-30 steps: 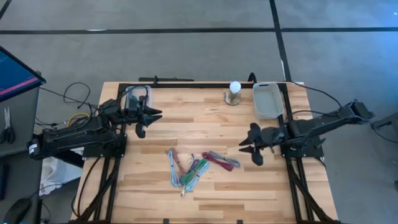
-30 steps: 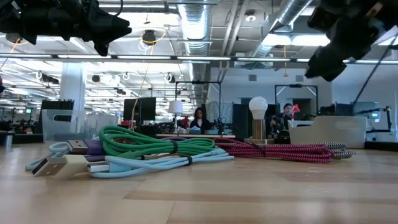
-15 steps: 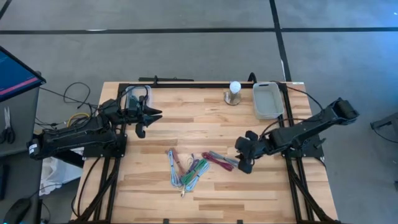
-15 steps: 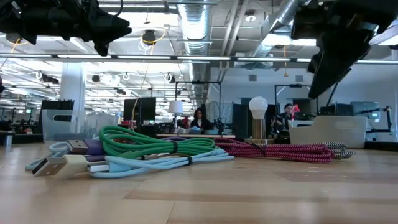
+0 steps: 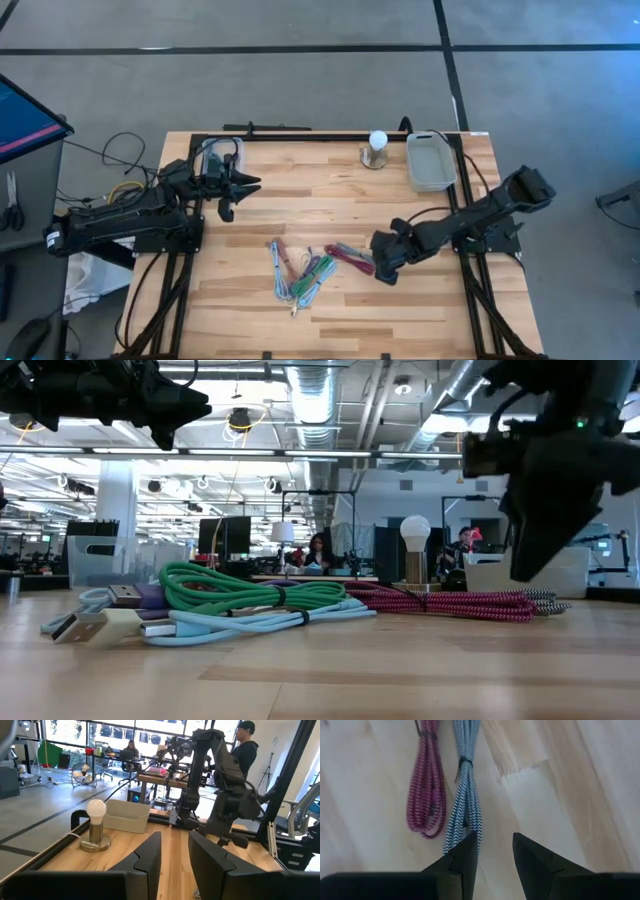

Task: Pick & Place USB Port
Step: Put the white and black charger cable into the transparent bin

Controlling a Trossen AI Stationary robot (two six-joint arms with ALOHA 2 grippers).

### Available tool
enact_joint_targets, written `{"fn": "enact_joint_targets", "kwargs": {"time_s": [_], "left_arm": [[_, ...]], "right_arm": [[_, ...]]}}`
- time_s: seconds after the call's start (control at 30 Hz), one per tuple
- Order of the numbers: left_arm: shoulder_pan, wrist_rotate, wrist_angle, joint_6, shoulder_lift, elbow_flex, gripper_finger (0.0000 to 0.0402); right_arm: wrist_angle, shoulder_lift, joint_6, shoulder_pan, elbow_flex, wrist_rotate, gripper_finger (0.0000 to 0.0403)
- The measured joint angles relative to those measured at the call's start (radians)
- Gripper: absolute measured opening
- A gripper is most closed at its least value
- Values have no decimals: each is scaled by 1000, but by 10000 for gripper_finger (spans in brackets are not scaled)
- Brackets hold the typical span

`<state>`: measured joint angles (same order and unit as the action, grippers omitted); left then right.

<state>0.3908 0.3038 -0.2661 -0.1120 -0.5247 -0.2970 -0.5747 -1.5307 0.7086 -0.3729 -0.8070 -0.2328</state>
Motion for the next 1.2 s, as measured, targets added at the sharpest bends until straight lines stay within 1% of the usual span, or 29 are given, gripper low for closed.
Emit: {"fn": "enact_joint_targets", "kwargs": {"time_s": [0.27,0.5,0.67,0.93,1.07,1.2], "left_arm": [[0,0,0,0,0,0,97],[0,0,0,0,0,0,97],[0,0,0,0,0,0,97],[0,0,4,0,0,0,97],[0,0,4,0,0,0,97],[0,0,4,0,0,0,97]], "right_arm": [[36,-63,1,-8,0,33,116],[94,-51,37,-7,0,87,116],[99,-54,77,-7,0,161,116],[108,-62,87,-13,0,157,114],[108,-62,87,-13,0,151,93],[107,-62,80,-13,0,129,55]]}}
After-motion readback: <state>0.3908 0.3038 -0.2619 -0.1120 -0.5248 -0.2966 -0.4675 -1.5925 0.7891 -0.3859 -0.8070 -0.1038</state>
